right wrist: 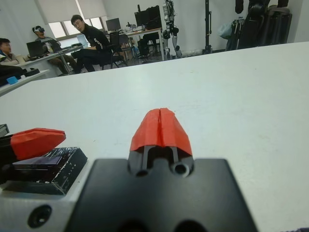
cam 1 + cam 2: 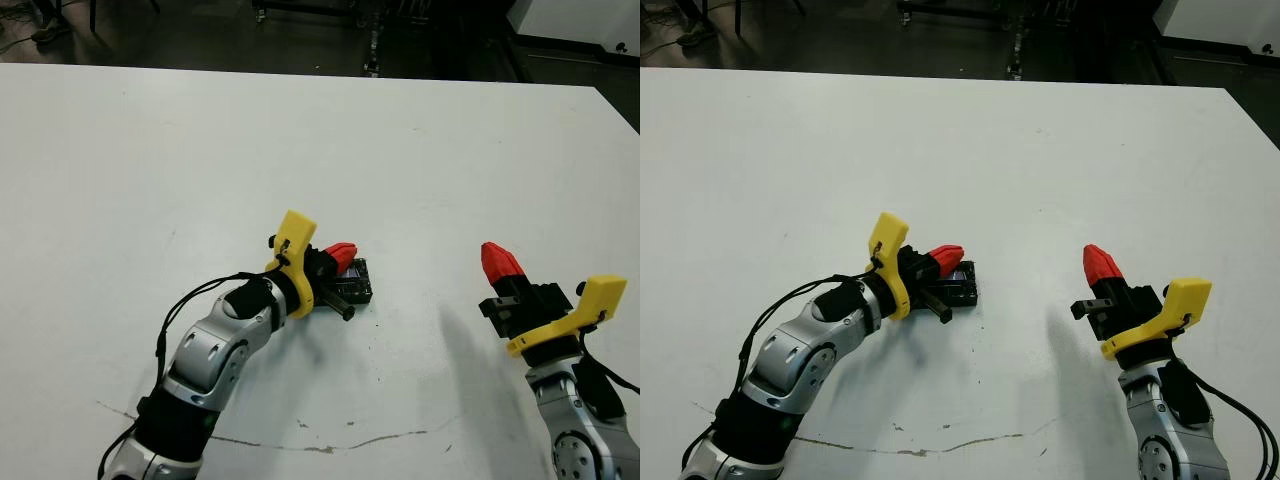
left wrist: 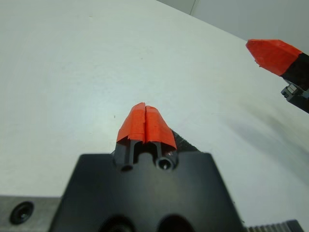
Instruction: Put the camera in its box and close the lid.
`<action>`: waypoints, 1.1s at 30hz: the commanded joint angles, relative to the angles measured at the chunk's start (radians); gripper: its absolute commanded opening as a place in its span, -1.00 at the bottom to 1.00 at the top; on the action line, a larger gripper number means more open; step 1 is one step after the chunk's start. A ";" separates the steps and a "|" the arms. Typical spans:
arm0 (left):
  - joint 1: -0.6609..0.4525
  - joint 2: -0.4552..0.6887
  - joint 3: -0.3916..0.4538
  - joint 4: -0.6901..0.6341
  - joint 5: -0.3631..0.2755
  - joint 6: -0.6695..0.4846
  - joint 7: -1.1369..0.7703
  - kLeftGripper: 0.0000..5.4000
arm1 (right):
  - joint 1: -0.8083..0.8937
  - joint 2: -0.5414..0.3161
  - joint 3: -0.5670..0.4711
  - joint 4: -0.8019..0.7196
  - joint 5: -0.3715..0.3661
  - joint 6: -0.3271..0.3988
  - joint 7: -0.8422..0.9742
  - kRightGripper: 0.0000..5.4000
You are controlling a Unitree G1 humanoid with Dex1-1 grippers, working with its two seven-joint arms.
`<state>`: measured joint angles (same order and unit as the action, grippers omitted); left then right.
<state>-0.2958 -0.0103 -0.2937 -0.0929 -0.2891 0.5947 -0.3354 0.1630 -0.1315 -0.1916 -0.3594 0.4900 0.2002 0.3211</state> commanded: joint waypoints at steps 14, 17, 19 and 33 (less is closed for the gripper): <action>-0.016 -0.021 -0.013 0.226 0.064 0.062 0.033 -1.00 | 0.010 -0.017 -0.016 0.000 -0.005 -0.004 -0.001 -1.00; -0.015 0.003 0.014 0.185 0.055 0.080 0.029 -1.00 | 0.007 -0.015 -0.017 0.004 0.003 -0.001 -0.001 -1.00; -0.001 0.014 0.049 0.109 0.022 0.121 0.026 -1.00 | 0.007 -0.012 -0.016 0.004 0.000 -0.005 -0.004 -1.00; 0.110 0.131 0.344 -0.383 -0.223 0.199 -0.002 -1.00 | 0.001 -0.015 -0.010 0.007 0.002 -0.001 0.001 -1.00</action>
<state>-0.1967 0.1062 0.0223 -0.4632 -0.4976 0.8070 -0.3361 0.1616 -0.1329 -0.1963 -0.3597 0.4938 0.1978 0.3217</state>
